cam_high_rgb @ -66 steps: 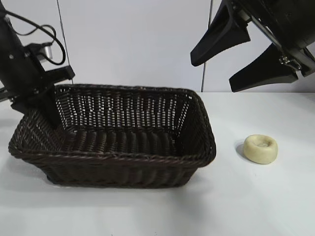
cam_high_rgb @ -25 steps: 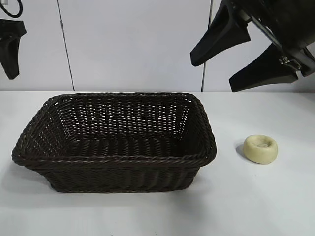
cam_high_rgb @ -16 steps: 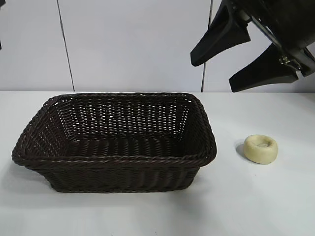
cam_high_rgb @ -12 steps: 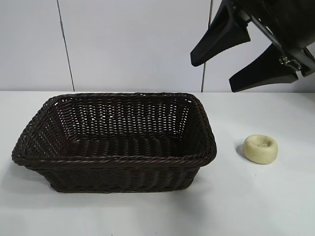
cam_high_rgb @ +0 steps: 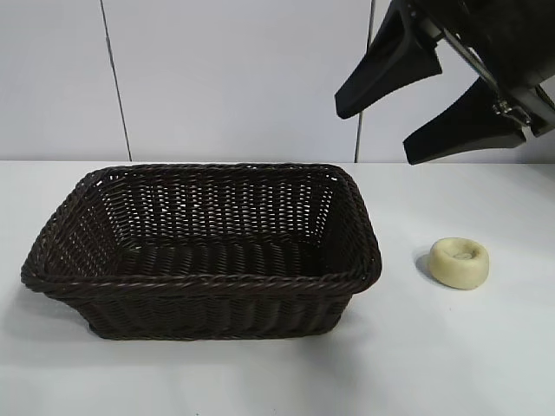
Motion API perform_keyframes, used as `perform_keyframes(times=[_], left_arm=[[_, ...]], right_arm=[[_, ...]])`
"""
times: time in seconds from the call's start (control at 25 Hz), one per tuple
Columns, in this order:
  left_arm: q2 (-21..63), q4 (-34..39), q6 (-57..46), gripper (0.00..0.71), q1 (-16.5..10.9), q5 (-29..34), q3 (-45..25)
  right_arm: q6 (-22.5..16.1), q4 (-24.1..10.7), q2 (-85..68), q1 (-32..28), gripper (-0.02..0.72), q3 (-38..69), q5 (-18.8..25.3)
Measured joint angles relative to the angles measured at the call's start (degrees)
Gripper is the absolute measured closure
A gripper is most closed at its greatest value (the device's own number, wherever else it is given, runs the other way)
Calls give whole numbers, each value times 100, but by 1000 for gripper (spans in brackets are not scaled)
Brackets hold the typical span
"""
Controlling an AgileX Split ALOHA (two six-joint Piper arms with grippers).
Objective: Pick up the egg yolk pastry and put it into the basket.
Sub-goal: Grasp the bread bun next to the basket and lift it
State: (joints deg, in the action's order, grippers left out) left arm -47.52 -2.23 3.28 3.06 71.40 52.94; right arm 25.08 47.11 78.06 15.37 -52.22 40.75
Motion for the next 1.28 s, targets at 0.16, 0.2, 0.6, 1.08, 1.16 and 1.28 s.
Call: perform_keyframes(times=[0.16, 0.2, 0.6, 1.08, 1.16, 1.28], left_arm=[[1144, -5, 0, 139, 0, 43, -704], [1369, -5, 0, 139, 0, 12, -868], [2761, -10, 0, 139, 0, -730, -2490], [3056, -10, 0, 139, 0, -736, -2551], [3447, -10, -1, 139, 0, -736, -2551], [4121, -10, -1, 139, 0, -730, -2551]], right_arm=[[0, 0, 0, 0, 146, 0, 20], [0, 0, 0, 0, 146, 0, 20], [-4, 0, 0, 0, 146, 0, 52], [-502, -437, 0, 0, 146, -602, 428], [-816, -828, 0, 0, 146, -856, 504], [-1366, -1552, 0, 0, 146, -1074, 614]])
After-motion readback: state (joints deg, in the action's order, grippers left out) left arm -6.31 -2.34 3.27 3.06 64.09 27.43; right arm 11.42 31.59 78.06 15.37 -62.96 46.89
